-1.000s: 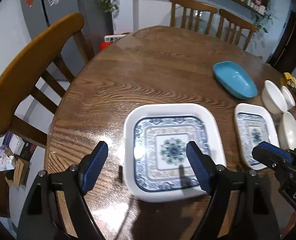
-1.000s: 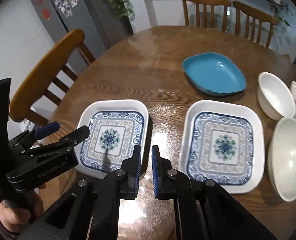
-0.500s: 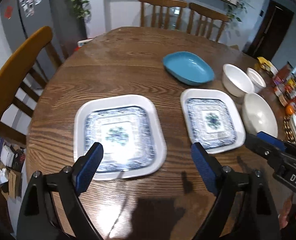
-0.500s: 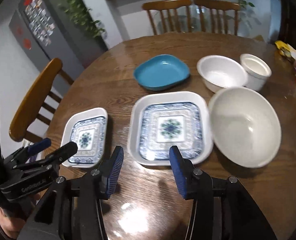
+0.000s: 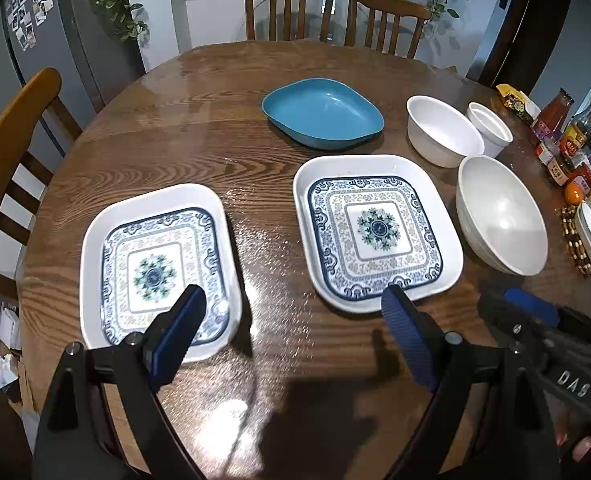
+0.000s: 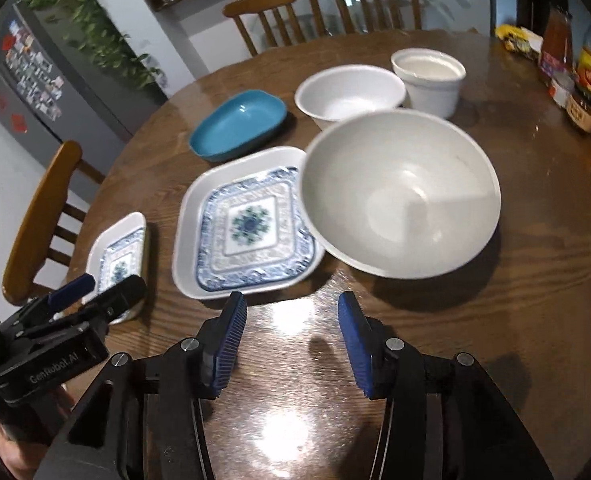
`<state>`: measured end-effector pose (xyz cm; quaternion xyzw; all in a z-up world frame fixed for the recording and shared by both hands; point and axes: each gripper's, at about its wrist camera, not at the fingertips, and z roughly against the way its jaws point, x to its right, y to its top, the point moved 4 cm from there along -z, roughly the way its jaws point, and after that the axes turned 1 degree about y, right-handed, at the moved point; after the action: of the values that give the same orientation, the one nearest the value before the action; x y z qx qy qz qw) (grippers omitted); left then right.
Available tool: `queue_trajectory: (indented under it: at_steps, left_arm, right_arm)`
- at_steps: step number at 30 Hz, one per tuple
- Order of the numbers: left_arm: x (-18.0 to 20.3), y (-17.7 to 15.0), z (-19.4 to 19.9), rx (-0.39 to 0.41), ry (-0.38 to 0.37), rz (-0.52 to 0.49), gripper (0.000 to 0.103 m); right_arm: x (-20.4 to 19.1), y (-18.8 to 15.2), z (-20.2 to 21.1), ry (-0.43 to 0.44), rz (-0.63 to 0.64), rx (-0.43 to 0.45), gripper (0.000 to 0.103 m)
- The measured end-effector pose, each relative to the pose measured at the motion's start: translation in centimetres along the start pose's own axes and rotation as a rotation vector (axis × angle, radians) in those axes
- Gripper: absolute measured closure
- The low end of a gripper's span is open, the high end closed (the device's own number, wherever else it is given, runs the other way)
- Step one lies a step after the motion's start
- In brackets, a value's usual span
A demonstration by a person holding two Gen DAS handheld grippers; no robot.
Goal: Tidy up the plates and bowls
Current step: 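Grasp the rim of the other patterned plate with the left tool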
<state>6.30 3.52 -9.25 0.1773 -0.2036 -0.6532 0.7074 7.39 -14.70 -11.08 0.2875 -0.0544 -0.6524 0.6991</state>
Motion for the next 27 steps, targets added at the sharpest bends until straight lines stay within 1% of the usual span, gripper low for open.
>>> queue_trajectory:
  at_steps: [4,9,13,16,21,22,25,26,27]
  left_arm:
    - [0.9,0.6,-1.4,-0.005,0.015,-0.017,0.014]
    - [1.4,1.3,-2.9,-0.017,0.028,-0.035,0.014]
    - [1.7,1.7,-4.6,-0.038,0.039,-0.044,0.015]
    - [1.7,2.1,-5.8,-0.053,0.050,-0.052,0.020]
    - [1.4,2.7,-7.1,-0.080,0.028,-0.050,0.031]
    - [1.3,2.7,-7.4,-0.089,0.019,-0.050,0.035]
    - [1.3,2.5,-8.0,-0.109,0.003,-0.061,0.043]
    - [1.3,2.4,-8.0,-0.105,-0.011,-0.059,0.043]
    - [1.3,2.4,-8.1,-0.106,-0.018,-0.062,0.044]
  right_arm:
    - [0.8,0.1,-1.5,-0.013,-0.027,-0.006,0.055]
    - [0.7,0.4,-2.9,-0.032,-0.037,-0.001,0.055]
    - [0.4,0.8,-3.4,-0.055,-0.052,0.030,0.055]
    - [0.3,1.3,-3.9,-0.087,-0.066,0.056,0.055]
    - [0.4,1.6,-4.9,-0.104,-0.110,0.059,0.055]
    - [0.3,1.7,-5.1,-0.104,-0.109,0.056,0.055]
    - [0.0,2.0,-5.4,-0.117,-0.088,0.056,0.055]
    - [-0.2,2.1,-5.5,-0.121,-0.082,0.055,0.055]
    - [-0.3,2.2,-5.5,-0.125,-0.074,0.053,0.058]
